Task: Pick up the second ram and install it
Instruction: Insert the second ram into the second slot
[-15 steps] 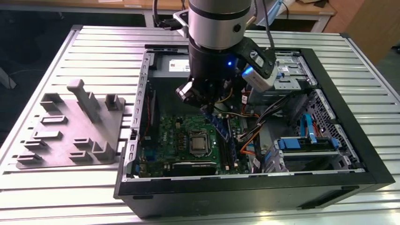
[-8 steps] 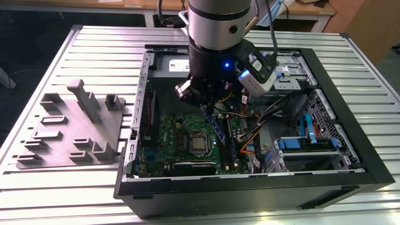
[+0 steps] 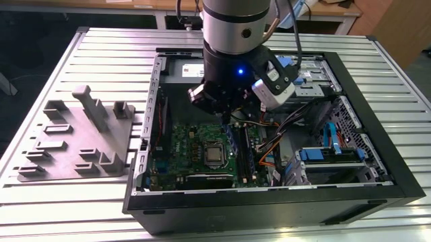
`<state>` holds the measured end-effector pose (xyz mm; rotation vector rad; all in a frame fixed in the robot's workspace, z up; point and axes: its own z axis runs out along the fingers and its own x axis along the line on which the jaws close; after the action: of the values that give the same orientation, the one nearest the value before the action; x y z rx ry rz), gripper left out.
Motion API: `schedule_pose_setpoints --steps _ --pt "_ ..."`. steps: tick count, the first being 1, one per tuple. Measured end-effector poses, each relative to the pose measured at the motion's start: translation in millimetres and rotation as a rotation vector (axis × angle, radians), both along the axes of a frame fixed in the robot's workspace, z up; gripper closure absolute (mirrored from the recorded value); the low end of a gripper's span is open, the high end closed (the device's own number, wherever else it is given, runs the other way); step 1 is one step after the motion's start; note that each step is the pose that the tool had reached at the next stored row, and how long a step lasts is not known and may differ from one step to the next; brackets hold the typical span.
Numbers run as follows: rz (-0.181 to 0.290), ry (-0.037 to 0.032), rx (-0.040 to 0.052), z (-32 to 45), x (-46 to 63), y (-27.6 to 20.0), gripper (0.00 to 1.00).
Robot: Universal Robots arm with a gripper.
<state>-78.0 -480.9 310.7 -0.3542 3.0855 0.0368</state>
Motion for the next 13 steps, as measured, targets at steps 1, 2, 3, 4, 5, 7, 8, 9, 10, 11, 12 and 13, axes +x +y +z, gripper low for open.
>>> schedule_pose_setpoints --steps 1,2,3,4,5,7,8,9,10,11,12,13 --pt "-0.019 0.0 0.0 -0.2 0.0 0.0 0.89" --pt "-0.037 0.0 0.0 -0.3 0.0 0.0 0.89" --pt "-0.055 0.0 0.0 -0.5 0.0 0.0 0.89" --pt "-0.073 0.0 0.0 -0.7 0.0 0.0 0.89" --pt "-0.091 0.0 0.0 -0.9 0.0 0.0 0.89" --pt "-0.127 0.0 0.0 -1.4 0.0 0.0 0.89" --pt "-0.145 0.0 0.0 -1.6 0.0 0.0 0.89" --pt "-0.164 0.0 0.0 -1.8 0.0 0.0 0.89" --pt "-0.183 0.0 0.0 -2.0 0.0 0.0 0.89" --pt "-0.2 0.0 -0.0001 -2.2 0.0 0.0 0.89" --pt "-0.219 0.0 0.0 -2.5 0.0 0.0 0.89" --pt "-0.237 0.0 -0.0001 -2.7 0.0 0.0 0.89"
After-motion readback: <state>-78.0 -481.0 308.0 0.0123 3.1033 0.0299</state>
